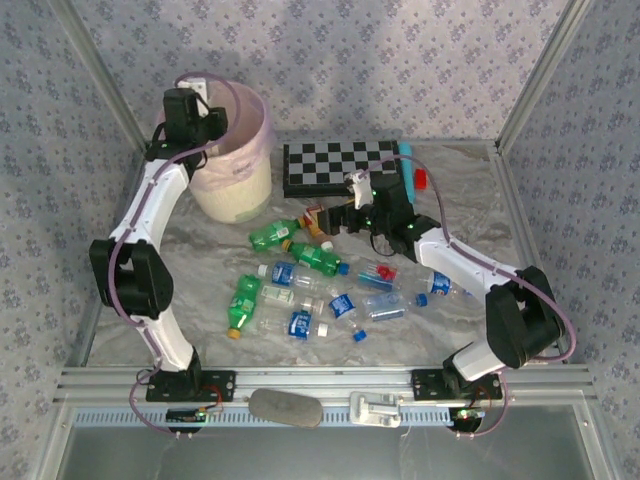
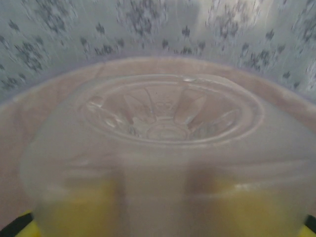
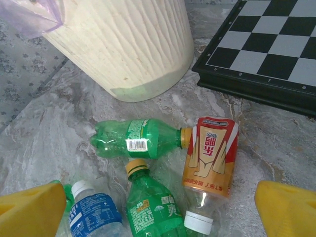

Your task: Put the plastic bottles in the bin

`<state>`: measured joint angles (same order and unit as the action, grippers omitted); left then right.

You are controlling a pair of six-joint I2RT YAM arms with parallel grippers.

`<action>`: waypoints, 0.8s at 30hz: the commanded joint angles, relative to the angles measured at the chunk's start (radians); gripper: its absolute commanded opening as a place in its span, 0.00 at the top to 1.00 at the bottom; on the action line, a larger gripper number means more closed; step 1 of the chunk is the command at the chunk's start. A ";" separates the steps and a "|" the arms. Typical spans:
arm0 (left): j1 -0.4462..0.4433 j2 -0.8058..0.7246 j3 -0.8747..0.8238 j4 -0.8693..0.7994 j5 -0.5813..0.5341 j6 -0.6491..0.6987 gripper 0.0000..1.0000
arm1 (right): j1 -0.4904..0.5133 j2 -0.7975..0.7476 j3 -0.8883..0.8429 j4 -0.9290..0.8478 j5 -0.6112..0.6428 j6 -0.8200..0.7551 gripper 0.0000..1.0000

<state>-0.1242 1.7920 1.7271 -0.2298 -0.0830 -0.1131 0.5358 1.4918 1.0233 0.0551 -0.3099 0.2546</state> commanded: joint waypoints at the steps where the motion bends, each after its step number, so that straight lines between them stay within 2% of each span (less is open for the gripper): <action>1: 0.007 0.001 0.063 -0.051 0.025 -0.019 0.52 | -0.007 -0.028 -0.012 -0.019 0.017 0.009 0.00; 5: 0.007 0.003 0.065 -0.059 0.029 -0.028 0.47 | -0.008 -0.027 -0.012 -0.016 0.021 0.011 0.00; 10: 0.008 -0.007 0.074 -0.078 0.029 -0.040 0.18 | -0.011 -0.024 -0.014 -0.009 0.025 0.018 0.00; 12: 0.008 -0.020 0.074 -0.081 0.033 -0.049 0.13 | -0.012 -0.023 -0.012 -0.011 0.025 0.019 0.00; 19: 0.006 -0.153 -0.007 -0.017 0.101 -0.132 0.08 | -0.014 0.009 0.017 -0.049 0.056 0.041 0.00; 24: -0.014 -0.316 -0.185 0.111 0.192 -0.215 0.06 | -0.012 0.086 0.082 -0.108 0.059 0.070 0.00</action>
<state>-0.1265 1.5806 1.6093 -0.2260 0.0307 -0.2604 0.5293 1.5333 1.0489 0.0029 -0.2676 0.2928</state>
